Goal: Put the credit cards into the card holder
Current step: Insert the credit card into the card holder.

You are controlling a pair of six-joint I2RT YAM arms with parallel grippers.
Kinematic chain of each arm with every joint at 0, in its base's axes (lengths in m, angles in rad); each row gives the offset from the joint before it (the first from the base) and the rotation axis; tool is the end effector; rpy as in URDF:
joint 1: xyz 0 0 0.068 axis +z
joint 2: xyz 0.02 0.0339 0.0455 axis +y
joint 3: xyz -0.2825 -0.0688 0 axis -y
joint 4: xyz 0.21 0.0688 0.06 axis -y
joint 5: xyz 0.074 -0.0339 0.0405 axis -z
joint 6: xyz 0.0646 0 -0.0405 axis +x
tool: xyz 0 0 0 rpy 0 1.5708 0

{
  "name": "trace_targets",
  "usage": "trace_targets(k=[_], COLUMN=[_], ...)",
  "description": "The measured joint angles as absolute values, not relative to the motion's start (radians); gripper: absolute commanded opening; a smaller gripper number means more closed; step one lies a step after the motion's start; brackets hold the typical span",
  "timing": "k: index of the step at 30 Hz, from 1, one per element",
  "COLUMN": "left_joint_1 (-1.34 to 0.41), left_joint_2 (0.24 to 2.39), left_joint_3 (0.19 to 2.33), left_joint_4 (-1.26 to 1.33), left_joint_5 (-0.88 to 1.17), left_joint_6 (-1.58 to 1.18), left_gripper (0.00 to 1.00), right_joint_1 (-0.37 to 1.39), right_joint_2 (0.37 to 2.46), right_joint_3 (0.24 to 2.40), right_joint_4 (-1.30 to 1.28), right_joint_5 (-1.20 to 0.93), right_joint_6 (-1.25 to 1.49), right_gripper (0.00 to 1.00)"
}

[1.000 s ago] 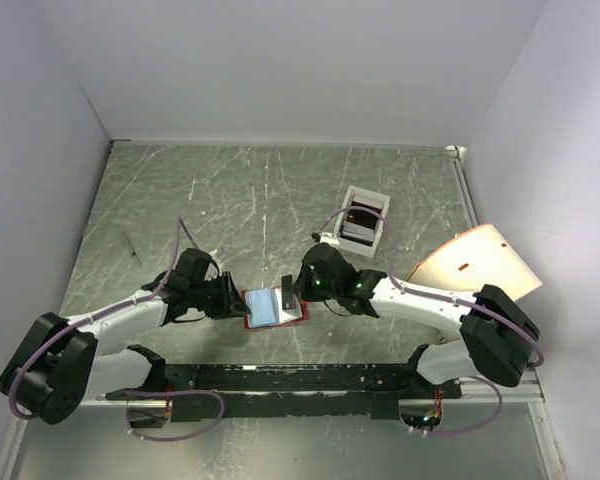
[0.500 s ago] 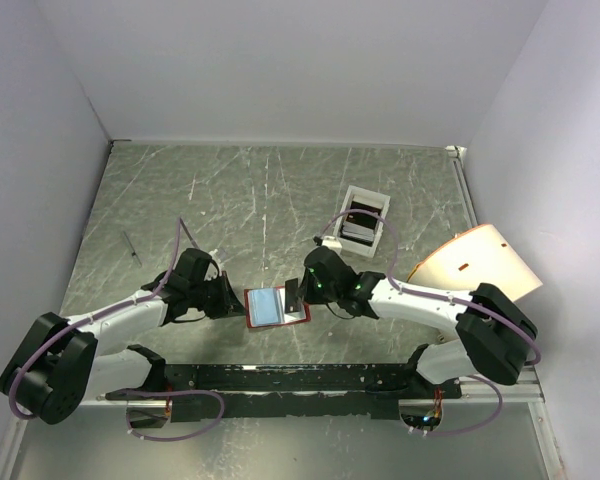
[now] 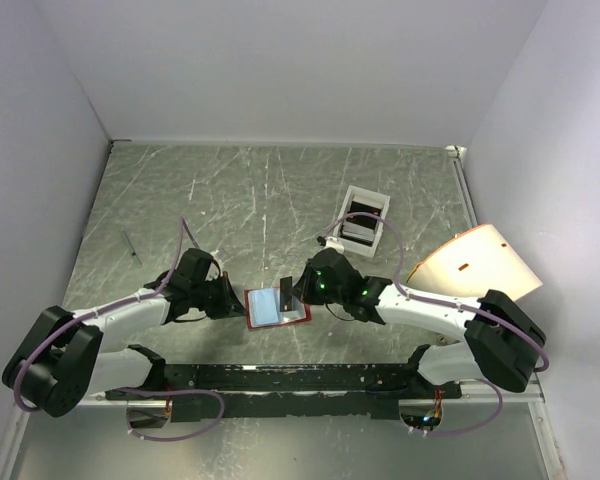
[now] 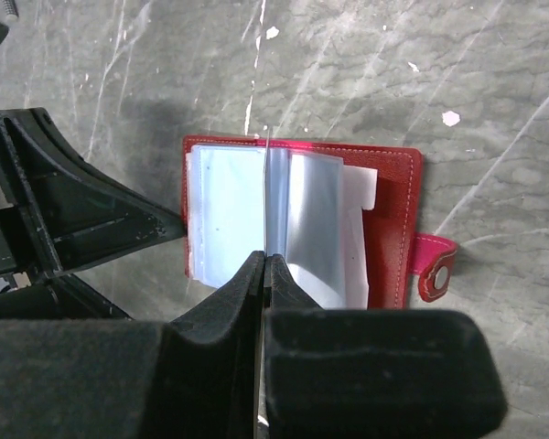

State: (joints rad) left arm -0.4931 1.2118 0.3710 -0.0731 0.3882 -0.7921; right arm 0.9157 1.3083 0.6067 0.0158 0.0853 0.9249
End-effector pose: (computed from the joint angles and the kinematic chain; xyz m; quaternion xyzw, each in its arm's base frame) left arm 0.1533 -0.1102 0.1556 -0.0768 0.9277 -0.3358 0.1440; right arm 0.1584 0.1972 0.2090 0.0224 0.9028 0.3171 0.2897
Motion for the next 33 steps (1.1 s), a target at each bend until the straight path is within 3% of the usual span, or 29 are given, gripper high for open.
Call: trace_targets(k=[33], left_joint_1=[-0.493], left_joint_2=[1.234], left_joint_3=[0.358], left_joint_4=[-0.049], left_joint_5=[0.385], left_joint_6=[-0.791], left_gripper=[0.07], right_joint_1=[0.902], right_joint_2=[1.386], right_joint_3=[0.579], right_joint_4=[0.115], right_joint_5=[0.051], right_joint_6=[0.923], right_gripper=[0.0])
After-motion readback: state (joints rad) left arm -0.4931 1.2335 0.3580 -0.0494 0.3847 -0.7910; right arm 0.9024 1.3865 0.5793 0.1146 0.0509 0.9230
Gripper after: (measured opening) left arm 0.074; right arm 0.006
